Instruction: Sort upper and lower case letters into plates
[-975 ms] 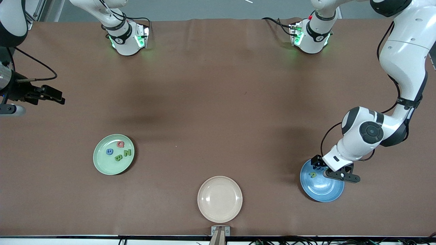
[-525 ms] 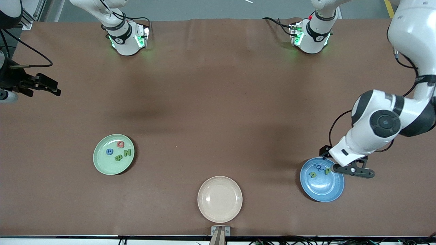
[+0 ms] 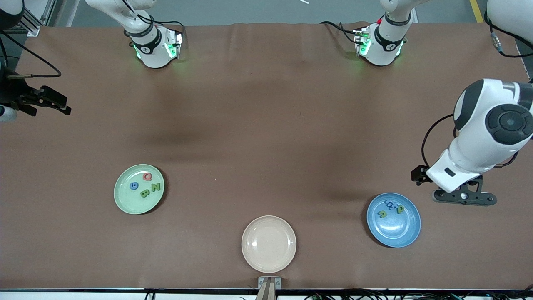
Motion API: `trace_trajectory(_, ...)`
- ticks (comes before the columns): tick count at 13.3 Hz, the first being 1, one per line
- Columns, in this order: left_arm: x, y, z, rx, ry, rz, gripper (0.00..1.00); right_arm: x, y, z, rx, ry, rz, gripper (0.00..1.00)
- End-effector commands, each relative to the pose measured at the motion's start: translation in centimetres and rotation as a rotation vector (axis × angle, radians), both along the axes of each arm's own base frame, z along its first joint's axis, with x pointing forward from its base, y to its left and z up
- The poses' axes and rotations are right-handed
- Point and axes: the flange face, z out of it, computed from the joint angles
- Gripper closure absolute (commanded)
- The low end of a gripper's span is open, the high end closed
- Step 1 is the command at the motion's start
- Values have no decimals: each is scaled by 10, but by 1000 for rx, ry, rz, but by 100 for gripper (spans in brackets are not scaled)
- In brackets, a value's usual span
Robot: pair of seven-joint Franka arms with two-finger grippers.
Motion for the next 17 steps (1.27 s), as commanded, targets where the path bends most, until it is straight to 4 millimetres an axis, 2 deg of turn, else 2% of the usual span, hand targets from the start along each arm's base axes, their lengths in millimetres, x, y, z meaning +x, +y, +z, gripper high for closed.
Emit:
trace_trajectory(1, -25, -3, 51, -35, 23, 48, 0, -9, -4, 1, -6, -12, 11, 0)
trace_trajectory(2, -35, 6, 69, -67, 38, 82, 0, -9, -2, -1, -6, -9, 14, 0)
trace_trajectory(5, -65, 7, 114, -114, 59, 128, 0, -6, 5, -2, -7, -11, 28, 0)
trace_trajectory(6, -78, -2, 132, -126, 43, 131, 0, -6, 5, -3, -13, -10, 30, 0)
trace_trajectory(9, -108, -16, 156, -94, 71, 142, 0, -5, 5, -3, -27, -9, 33, 0)
trace_trajectory(13, -132, -3, 166, -140, 78, 138, 0, -6, 2, -3, -49, -4, 36, 0)
trace_trajectory(15, -141, 6, 164, -169, 80, 132, 0, -6, 3, -5, -48, 2, 36, 0)
trace_trajectory(17, -152, 3, 158, -179, 64, 126, 0, -6, 5, -4, -36, 1, 30, 0)
